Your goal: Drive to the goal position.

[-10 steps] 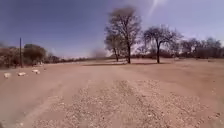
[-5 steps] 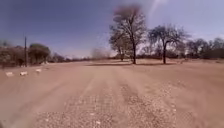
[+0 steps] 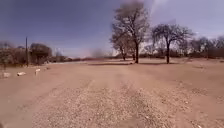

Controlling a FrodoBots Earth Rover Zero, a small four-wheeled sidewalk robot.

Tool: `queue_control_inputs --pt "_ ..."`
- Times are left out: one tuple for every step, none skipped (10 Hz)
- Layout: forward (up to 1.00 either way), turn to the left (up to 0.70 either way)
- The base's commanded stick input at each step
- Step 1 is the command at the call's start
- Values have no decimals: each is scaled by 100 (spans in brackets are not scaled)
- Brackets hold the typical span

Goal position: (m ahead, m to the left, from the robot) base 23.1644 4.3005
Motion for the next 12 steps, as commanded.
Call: queue_control_inputs --pt "100 0" --pt "100 0" --pt "100 0" --pt "100 0" --pt "100 0" --pt "100 0" --pt "100 0" --pt "100 0" --pt "100 0" --pt "100 0" --pt "100 0" --pt "100 0"
